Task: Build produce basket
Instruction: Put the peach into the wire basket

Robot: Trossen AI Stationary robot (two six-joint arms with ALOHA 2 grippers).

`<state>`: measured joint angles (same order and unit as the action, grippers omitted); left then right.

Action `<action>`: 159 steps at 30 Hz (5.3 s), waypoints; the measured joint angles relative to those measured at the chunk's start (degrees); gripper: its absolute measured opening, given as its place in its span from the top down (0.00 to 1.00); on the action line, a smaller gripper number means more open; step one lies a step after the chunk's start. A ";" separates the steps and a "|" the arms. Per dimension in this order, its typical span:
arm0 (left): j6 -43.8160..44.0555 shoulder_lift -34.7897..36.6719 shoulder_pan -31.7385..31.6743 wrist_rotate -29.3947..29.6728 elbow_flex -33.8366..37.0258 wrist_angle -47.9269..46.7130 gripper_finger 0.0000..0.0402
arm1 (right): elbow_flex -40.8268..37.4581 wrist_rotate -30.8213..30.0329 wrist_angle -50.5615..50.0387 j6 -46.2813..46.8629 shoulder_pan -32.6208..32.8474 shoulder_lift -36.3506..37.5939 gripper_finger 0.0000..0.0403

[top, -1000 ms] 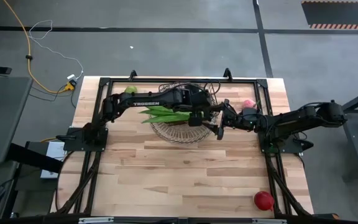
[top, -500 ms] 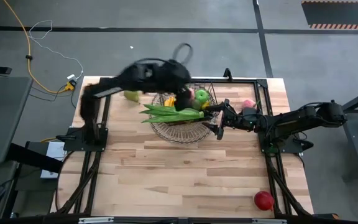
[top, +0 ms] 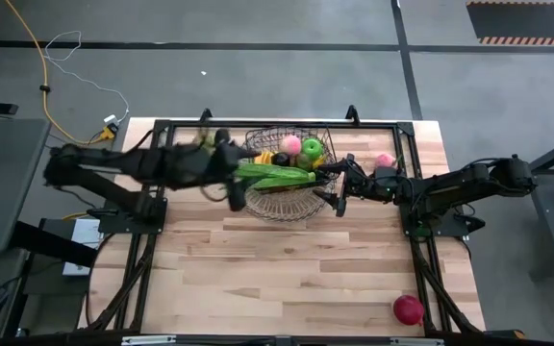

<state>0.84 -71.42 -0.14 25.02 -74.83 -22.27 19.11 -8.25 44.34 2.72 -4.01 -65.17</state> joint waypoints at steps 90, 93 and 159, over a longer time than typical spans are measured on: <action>2.18 28.37 0.54 -9.42 59.43 55.09 0.37 | 19.39 -18.60 -93.69 38.39 -36.89 -1.66 0.07; 2.18 28.37 0.54 -9.44 59.43 55.11 0.37 | 19.39 -18.31 -94.97 38.38 -37.03 -2.84 0.07; 1.99 28.35 0.57 -9.40 59.43 55.60 0.37 | 19.41 -8.12 -35.40 -0.38 1.22 6.50 0.27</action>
<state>2.83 -43.07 0.43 15.62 -15.40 33.33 38.52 -16.37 8.93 2.34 -2.79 -58.67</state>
